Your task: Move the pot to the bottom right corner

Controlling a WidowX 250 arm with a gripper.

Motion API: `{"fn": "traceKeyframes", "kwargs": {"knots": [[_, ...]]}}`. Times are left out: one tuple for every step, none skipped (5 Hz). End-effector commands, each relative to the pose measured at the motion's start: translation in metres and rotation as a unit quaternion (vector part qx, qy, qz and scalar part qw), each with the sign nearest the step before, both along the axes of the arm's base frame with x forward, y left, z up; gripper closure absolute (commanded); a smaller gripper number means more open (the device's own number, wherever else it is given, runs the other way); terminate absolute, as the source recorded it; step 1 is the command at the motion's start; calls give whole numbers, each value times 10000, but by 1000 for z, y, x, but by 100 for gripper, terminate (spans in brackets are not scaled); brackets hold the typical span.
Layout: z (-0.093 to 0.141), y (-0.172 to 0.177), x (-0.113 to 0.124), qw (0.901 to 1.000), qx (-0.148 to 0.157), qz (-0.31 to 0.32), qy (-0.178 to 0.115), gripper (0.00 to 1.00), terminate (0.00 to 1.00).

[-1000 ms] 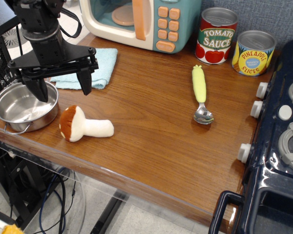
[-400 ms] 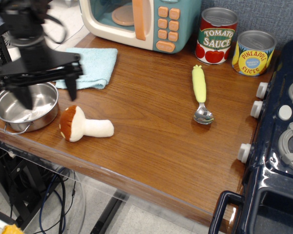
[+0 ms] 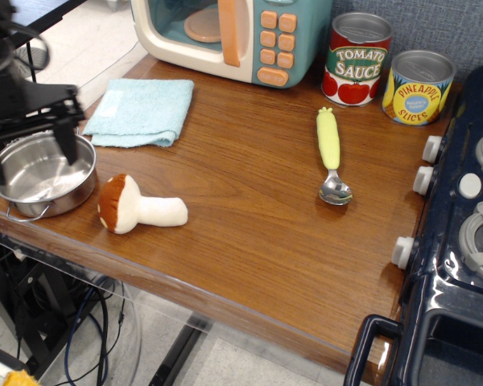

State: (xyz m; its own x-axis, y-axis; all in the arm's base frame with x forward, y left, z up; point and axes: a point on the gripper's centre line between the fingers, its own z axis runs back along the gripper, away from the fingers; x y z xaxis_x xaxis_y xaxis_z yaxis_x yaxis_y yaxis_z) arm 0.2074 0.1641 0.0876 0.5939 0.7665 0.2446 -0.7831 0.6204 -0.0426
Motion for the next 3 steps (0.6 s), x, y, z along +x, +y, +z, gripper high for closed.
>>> {"fn": "traceKeyframes", "kwargs": {"knots": [[-8, 39, -1, 9981, 386, 456, 144, 0, 0], [-17, 57, 4, 9963, 559, 561, 331, 0, 0], [-25, 69, 11, 9952, 618, 604, 463, 0, 0]]}}
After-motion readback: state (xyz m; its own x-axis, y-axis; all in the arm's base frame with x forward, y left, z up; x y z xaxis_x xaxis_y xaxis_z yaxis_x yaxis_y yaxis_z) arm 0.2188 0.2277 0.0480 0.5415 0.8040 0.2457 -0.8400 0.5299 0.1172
